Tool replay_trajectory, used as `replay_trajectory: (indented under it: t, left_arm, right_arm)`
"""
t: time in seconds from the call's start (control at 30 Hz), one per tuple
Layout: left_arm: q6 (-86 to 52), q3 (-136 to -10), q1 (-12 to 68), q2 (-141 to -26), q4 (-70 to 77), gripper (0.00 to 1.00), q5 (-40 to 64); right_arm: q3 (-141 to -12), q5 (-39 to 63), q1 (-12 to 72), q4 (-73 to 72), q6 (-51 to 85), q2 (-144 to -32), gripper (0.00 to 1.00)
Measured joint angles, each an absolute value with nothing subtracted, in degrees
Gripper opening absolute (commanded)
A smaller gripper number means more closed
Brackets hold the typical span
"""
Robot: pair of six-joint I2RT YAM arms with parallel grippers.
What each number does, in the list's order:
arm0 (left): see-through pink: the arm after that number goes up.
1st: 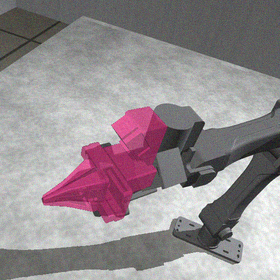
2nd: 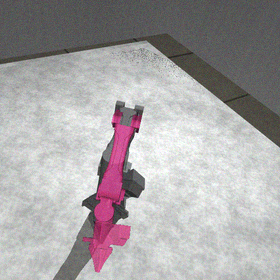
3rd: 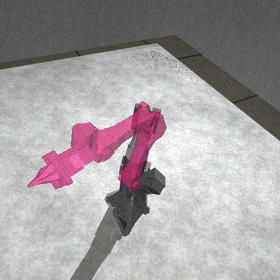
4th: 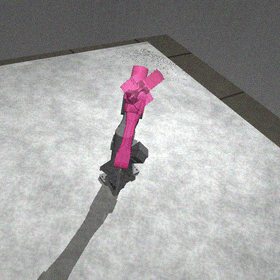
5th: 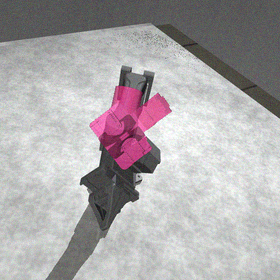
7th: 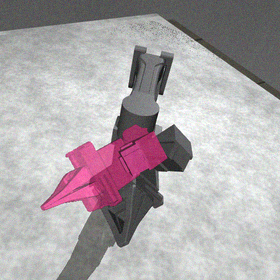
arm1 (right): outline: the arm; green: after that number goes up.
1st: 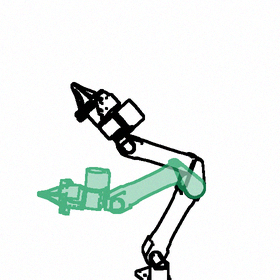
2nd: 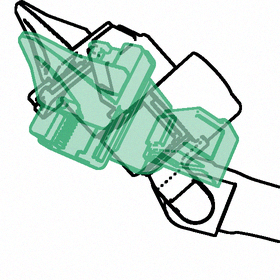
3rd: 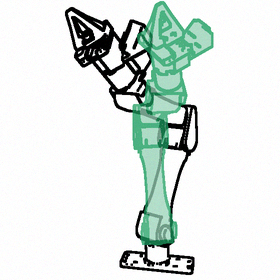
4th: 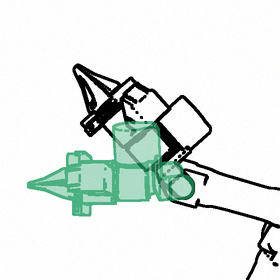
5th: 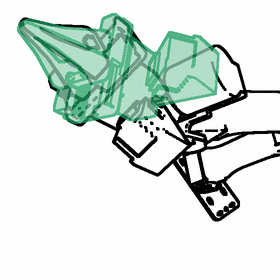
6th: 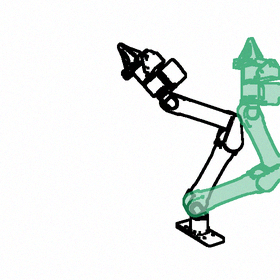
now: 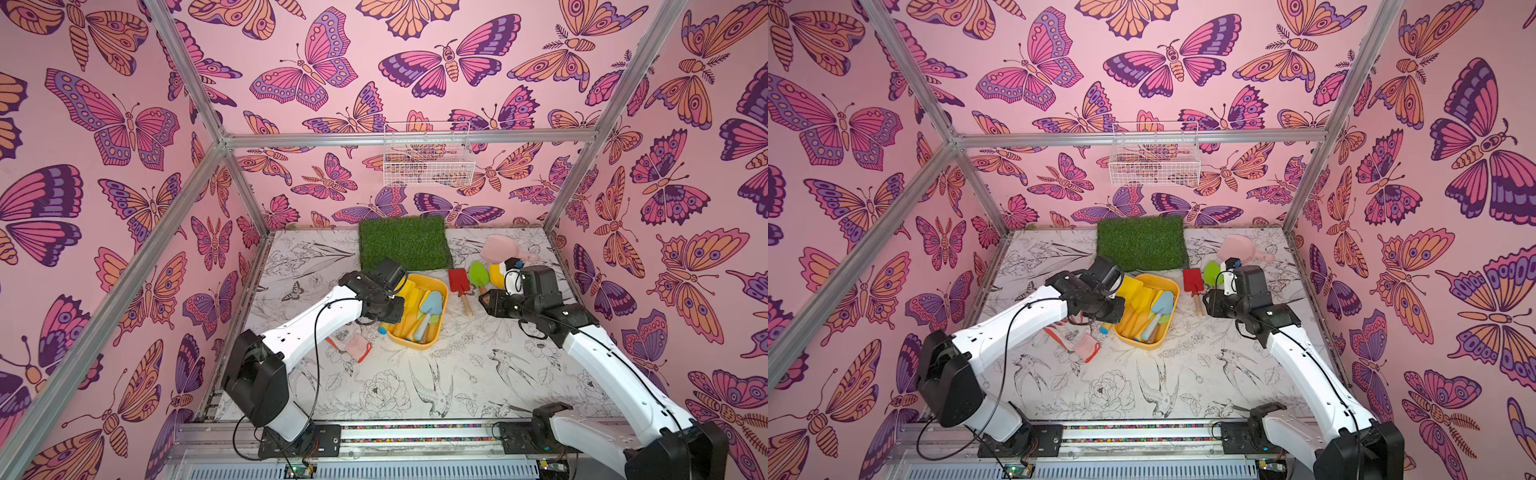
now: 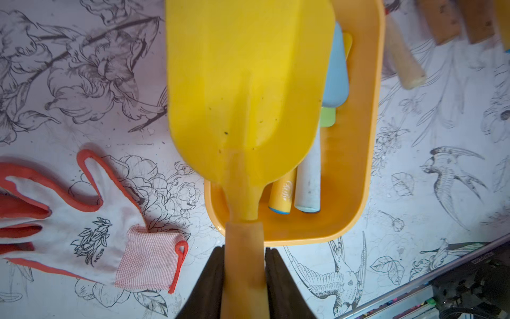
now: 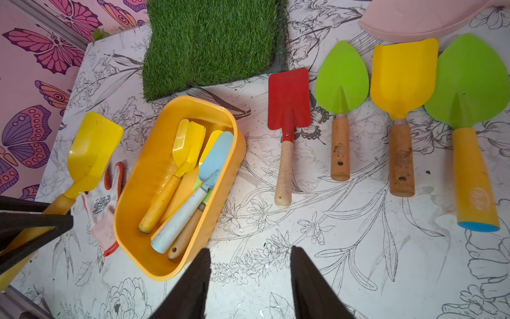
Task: Take the shovel out of the storage box
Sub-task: Pick up the shovel from the storage box, then place the shovel at the center of the board.
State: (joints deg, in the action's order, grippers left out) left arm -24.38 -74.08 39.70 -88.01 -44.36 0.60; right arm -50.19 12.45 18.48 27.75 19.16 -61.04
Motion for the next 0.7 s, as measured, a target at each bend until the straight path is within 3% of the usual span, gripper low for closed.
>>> replay_trajectory:
  t: [0.37, 0.7]
  left_arm:
    - [-24.5, -62.1, 39.7, -78.4, -27.2, 0.00, -0.1]
    - [-24.5, -56.0, 39.7, -76.3, -12.3, 0.00, 1.4]
  right_arm:
    - [-44.7, 18.9, 18.5, 23.2, 23.9, -53.5, 0.51]
    - [-41.8, 21.1, 18.5, 18.6, 28.9, -50.6, 0.51]
